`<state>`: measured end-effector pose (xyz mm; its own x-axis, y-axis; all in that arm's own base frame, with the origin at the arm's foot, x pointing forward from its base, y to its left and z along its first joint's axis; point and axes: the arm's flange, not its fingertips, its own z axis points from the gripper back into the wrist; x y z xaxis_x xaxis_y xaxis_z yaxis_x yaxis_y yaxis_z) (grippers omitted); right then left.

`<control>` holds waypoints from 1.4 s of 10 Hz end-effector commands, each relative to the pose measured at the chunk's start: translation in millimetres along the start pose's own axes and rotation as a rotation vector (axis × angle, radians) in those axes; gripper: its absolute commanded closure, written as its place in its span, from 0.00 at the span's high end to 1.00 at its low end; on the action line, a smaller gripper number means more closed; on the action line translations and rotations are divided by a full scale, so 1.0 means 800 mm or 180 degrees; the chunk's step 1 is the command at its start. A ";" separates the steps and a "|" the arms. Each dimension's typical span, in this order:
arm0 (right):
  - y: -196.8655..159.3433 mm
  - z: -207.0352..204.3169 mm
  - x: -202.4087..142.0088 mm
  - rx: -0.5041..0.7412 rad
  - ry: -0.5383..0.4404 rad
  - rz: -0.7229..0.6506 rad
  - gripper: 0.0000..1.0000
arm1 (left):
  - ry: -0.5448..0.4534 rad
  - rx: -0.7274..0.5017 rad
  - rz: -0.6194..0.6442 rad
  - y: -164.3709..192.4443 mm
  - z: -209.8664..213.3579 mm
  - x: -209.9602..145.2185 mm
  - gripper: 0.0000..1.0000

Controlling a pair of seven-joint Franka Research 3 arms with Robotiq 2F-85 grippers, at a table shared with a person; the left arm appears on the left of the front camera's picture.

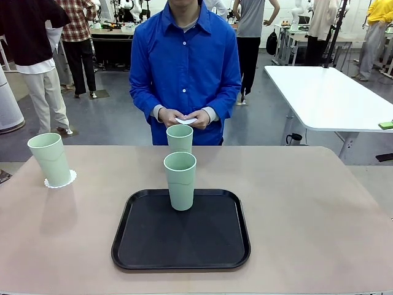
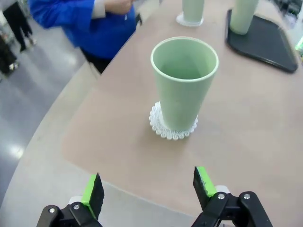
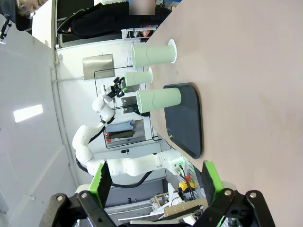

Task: Place coasters on the table and set cups on them.
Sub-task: Take one Reusable plastic cup from the Flat Tray and place it on a coaster set by the human.

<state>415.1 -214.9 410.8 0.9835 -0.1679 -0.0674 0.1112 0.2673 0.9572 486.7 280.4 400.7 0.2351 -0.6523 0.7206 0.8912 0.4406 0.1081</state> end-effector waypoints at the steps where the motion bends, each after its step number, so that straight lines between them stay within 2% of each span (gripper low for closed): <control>1: 0.000 -0.001 -0.001 0.0024 0.0009 0.0000 1.00 | 0.0638 0.0029 0.0160 -0.052 0.001 0.054 1.00; 2: 0.000 -0.001 -0.001 0.0024 0.0009 0.0000 1.00 | 0.0850 0.0107 0.0189 -0.068 0.014 0.081 1.00; 5: 0.000 -0.001 -0.001 0.0024 0.0009 0.0000 1.00 | 0.1166 0.0177 0.0225 -0.093 0.026 0.144 1.00; 8: 0.000 -0.001 -0.001 0.0024 0.0009 0.0000 1.00 | 0.1503 0.0475 0.0575 -0.128 0.022 0.200 1.00; 10: 0.000 -0.001 -0.001 0.0024 0.0009 0.0000 1.00 | 0.1615 0.0403 0.0632 -0.147 0.003 0.220 1.00; 13: 0.000 -0.001 -0.001 0.0024 0.0009 0.0000 1.00 | 0.1719 0.0345 0.0808 -0.147 -0.029 0.221 1.00; 14: 0.000 -0.001 -0.001 0.0024 0.0009 0.0000 1.00 | 0.1606 0.0338 0.0722 -0.147 -0.010 0.223 1.00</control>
<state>415.2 -214.7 410.9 0.9836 -0.1673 -0.0673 0.1110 0.2674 0.9572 430.2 98.8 502.0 0.6061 -0.7333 0.3080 0.7582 0.6497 0.0549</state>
